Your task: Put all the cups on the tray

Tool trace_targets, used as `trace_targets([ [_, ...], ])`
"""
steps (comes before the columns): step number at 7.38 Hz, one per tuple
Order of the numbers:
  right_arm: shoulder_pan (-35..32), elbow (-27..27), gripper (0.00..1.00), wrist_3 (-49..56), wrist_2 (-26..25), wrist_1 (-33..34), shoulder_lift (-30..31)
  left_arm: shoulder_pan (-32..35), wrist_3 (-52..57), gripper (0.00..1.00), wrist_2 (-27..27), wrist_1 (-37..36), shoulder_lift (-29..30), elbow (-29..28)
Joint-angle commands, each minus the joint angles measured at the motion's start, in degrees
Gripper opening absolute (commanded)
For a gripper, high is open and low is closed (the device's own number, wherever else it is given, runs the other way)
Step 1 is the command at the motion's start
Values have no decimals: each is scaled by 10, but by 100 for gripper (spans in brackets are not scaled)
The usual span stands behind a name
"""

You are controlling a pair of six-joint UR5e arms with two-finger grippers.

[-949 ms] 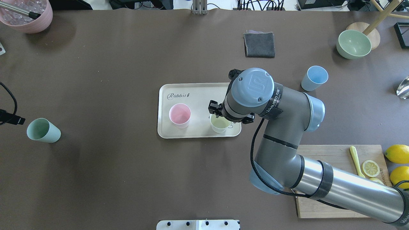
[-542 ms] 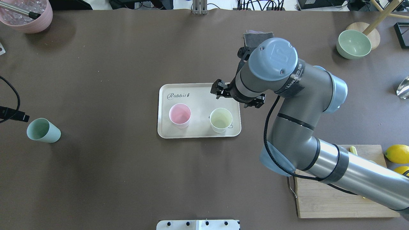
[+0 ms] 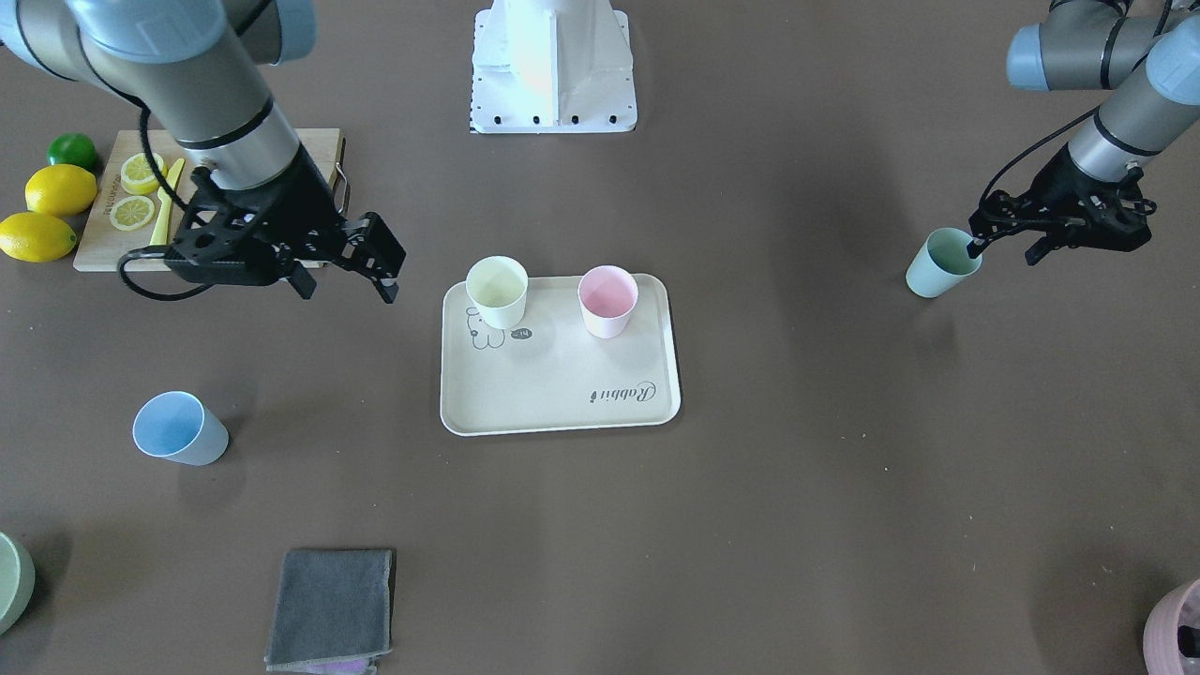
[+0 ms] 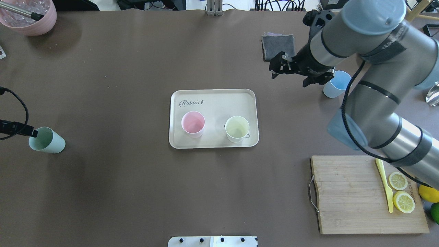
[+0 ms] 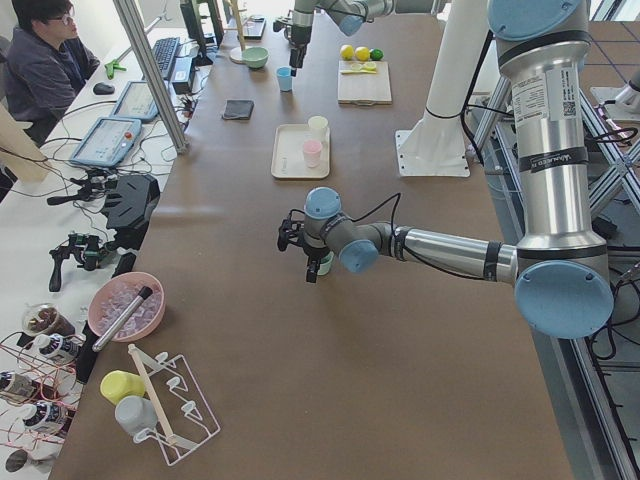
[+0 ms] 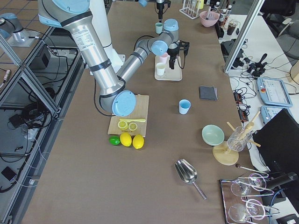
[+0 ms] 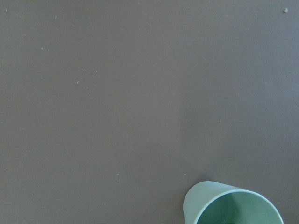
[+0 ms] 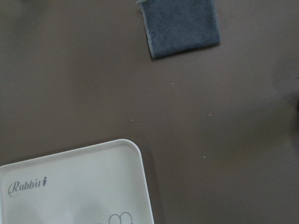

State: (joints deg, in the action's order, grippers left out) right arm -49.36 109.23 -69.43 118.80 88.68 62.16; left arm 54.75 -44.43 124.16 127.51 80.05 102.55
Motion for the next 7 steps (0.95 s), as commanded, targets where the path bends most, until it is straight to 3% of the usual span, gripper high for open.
trace_targets([
  [1, -50, 19, 100, 80, 28, 0, 51, -24, -35, 49, -4, 48, 0, -24],
  [2, -53, 18, 100, 103, 29, 0, 62, -24, -34, 0, -3, 49, 0, -20],
  [6, -112, -2, 100, 227, 46, -5, 118, -21, -34, 0, 3, 46, 12, 12],
  [7, -117, -19, 100, 247, 43, -6, 123, -10, -35, 0, 35, 16, 45, 18],
])
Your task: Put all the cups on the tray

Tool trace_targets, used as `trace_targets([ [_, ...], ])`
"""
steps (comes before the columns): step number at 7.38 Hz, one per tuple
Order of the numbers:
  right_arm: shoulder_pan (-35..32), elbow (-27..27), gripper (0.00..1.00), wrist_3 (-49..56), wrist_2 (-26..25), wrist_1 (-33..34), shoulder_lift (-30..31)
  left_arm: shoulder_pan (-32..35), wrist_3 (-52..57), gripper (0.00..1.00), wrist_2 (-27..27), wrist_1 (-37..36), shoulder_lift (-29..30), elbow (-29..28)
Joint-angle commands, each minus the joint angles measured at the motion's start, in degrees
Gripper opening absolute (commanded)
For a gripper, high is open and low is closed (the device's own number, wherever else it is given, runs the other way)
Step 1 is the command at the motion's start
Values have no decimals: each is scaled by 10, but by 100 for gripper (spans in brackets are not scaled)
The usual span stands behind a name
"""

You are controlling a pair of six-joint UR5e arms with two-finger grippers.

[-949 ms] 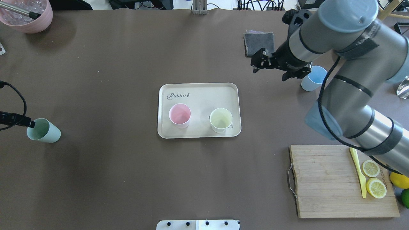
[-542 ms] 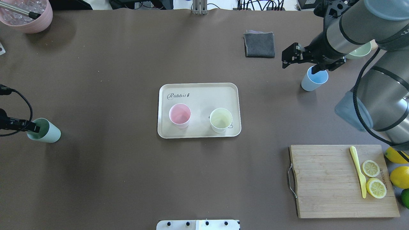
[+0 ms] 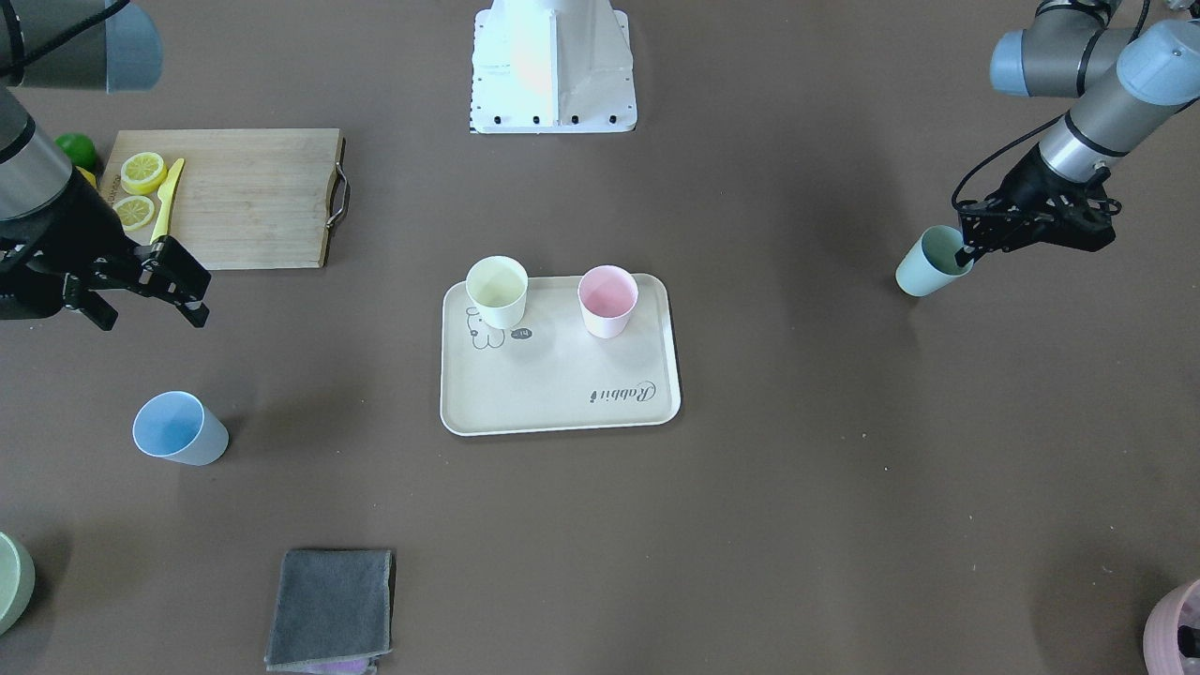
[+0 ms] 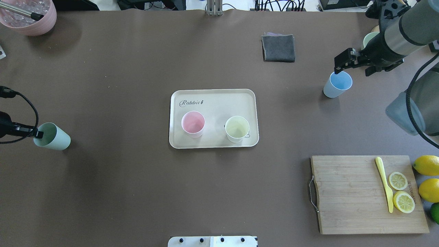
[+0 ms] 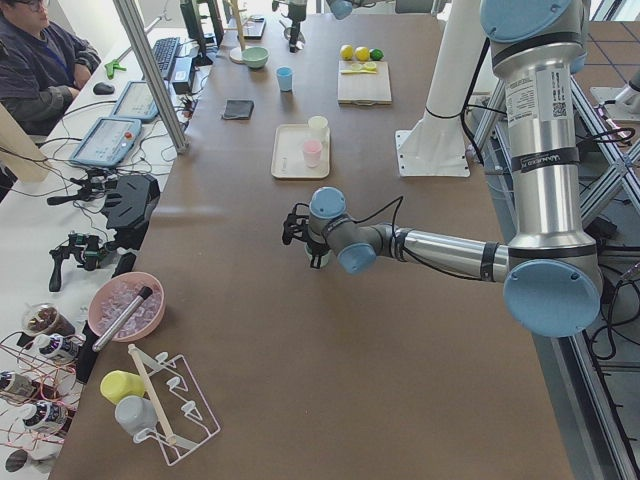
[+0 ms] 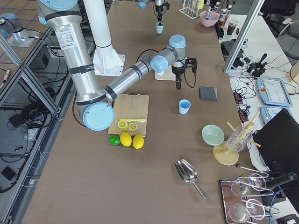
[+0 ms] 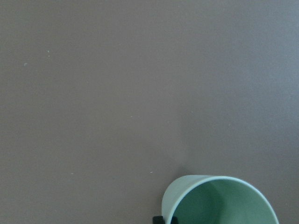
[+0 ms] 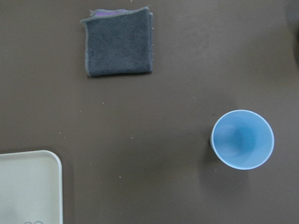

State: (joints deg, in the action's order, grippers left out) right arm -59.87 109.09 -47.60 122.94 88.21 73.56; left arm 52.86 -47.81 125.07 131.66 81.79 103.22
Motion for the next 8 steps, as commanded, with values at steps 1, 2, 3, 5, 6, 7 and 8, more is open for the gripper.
trace_targets([
  [1, -21, -38, 100, 51, -1, -2, 10, 32, 0, 0, 33, -89, 84, 18],
  [2, -26, -61, 100, 91, -2, -2, 10, 32, 0, 0, 32, -165, 158, 16],
  [3, -31, -82, 100, 97, -1, -2, 6, 31, -1, 0, 26, -260, 255, 6],
  [5, -46, -92, 98, 102, 3, -2, 5, 22, -1, 0, 15, -366, 383, -37],
  [6, -56, -105, 98, 123, 5, -2, 4, -9, -23, 0, -6, -365, 421, -75],
  [7, -60, -108, 97, 123, 12, -2, 4, -31, -50, 0, -30, -364, 459, -101],
  [8, -60, -124, 95, 122, 13, -2, 0, -58, -73, 0, -52, -361, 477, -116],
])
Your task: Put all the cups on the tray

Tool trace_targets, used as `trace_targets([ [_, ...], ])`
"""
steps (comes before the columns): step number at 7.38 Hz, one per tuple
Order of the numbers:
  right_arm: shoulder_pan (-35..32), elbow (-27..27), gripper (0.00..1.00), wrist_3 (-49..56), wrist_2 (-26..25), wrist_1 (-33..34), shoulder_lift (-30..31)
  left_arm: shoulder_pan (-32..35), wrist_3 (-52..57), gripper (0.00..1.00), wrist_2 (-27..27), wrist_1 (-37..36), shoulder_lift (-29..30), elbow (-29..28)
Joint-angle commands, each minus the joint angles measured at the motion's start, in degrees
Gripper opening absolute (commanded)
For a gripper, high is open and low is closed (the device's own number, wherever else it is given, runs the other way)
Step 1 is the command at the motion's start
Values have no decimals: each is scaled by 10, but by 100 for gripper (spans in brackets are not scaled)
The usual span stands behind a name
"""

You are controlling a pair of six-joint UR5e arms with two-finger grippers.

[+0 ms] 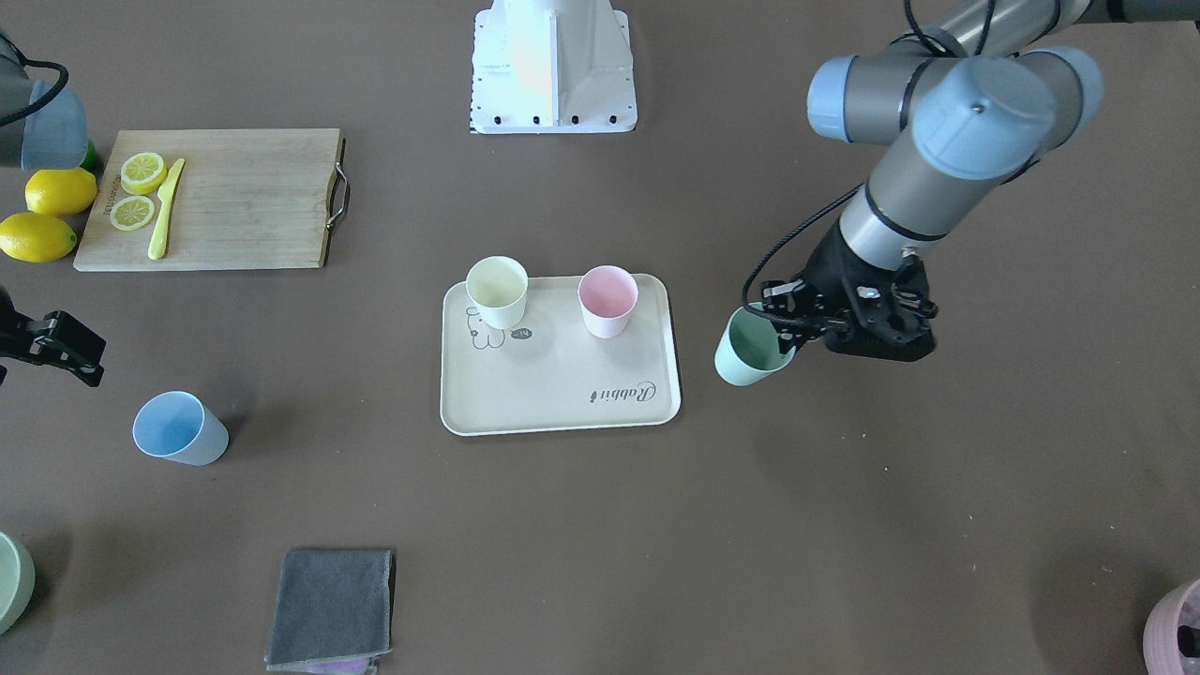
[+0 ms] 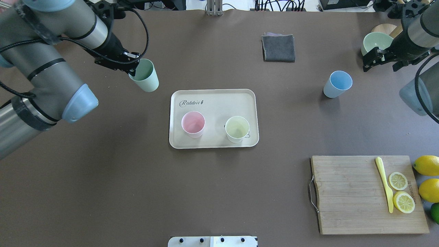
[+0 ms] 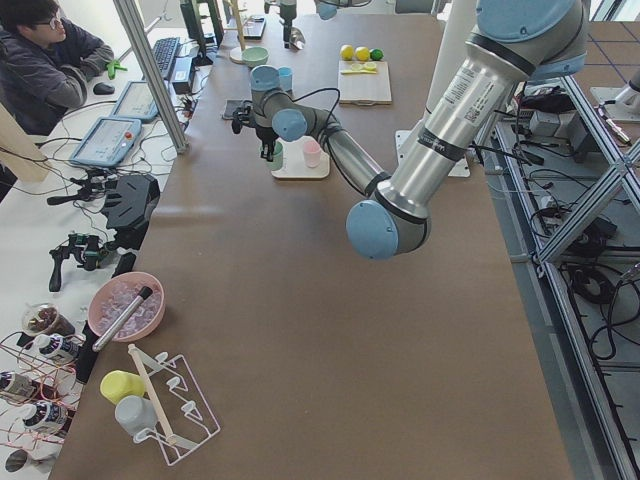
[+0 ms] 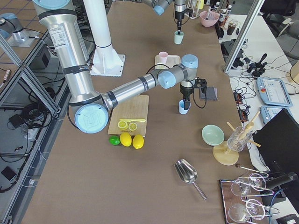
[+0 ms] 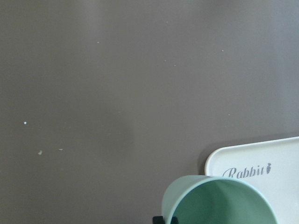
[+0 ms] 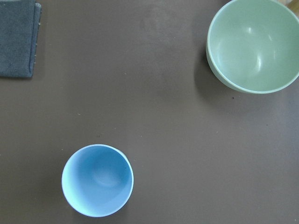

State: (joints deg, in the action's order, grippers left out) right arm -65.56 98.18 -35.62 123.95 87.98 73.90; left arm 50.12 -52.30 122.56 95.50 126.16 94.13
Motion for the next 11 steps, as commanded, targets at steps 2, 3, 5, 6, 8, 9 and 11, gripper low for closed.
trace_targets([
  [2, -2, -22, 95, 1, 6, 0, -6, -86, -82, 0, -81, 49, 46, -56],
  [3, -2, -27, 95, 1, 7, 0, -7, -105, -99, 0, -107, 85, 50, -84],
  [5, -1, -32, 95, -3, 8, 0, -11, -127, -110, 0, -132, 104, 53, -101],
  [6, 4, -45, 95, -10, 8, -6, -18, -127, -109, 1, -138, 111, 53, -101],
  [8, 17, -83, 95, -53, 8, -87, -18, -122, -103, 98, -137, 112, 52, -78],
  [9, 27, -84, 94, -73, 8, -90, -23, -95, -103, 98, -116, 104, 52, -52],
  [11, 43, -93, 86, -82, 2, -91, -25, -57, -100, 98, -58, 102, 49, -37],
])
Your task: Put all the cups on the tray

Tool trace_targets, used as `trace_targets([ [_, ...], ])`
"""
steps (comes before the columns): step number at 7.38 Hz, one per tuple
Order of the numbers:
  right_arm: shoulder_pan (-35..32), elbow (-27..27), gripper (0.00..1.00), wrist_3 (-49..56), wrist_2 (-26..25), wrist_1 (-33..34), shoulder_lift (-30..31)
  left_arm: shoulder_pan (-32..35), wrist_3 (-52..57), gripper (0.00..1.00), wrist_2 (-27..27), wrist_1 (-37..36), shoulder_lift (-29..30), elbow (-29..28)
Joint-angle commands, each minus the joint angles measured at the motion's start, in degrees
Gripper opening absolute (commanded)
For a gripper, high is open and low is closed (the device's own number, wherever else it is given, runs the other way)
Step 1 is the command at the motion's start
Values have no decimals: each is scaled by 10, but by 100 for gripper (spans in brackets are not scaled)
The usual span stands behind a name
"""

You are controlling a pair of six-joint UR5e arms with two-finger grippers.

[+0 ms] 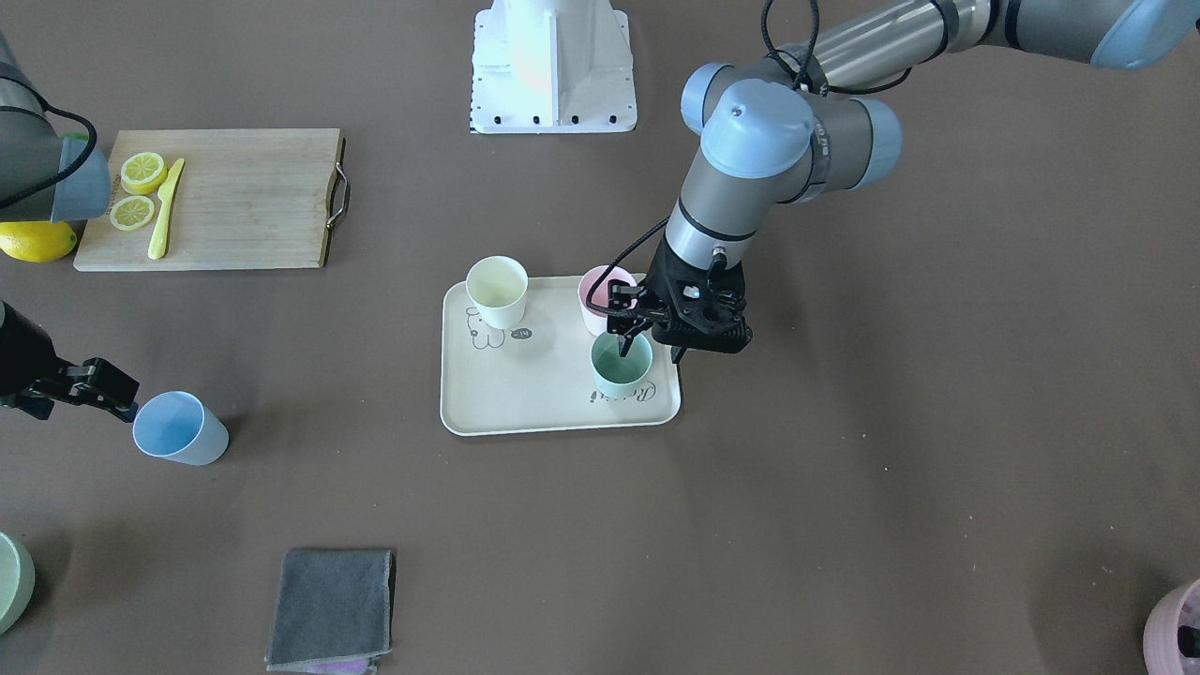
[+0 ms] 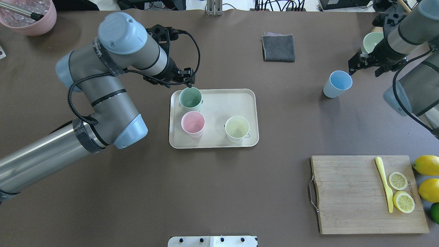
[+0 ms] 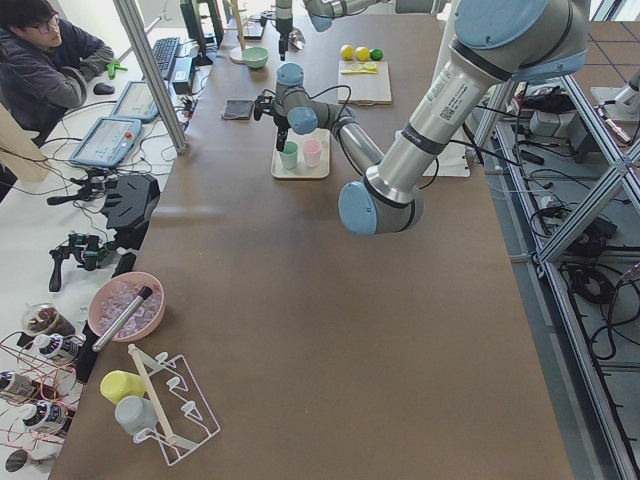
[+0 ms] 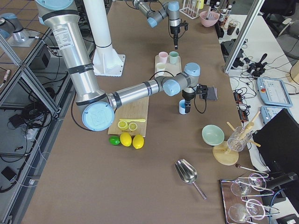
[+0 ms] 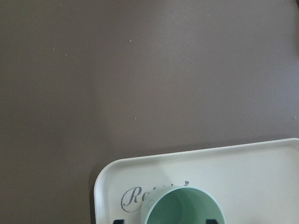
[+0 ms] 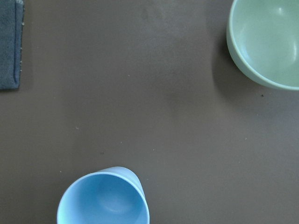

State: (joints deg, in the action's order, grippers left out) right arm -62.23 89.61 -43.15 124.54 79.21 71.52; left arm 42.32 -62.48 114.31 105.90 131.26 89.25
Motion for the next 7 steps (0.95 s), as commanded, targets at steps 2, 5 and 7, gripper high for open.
trace_targets([
  [2, 27, -25, 76, -16, -15, -20, -1, 26, 17, 98, 25, -3, -4, 15],
  [5, 46, -45, 0, -73, -27, -84, -1, 26, 26, 98, 21, -3, -18, 21],
  [7, 44, -24, 0, -74, -23, -76, -1, 26, 27, 98, 20, -3, -18, 21],
])
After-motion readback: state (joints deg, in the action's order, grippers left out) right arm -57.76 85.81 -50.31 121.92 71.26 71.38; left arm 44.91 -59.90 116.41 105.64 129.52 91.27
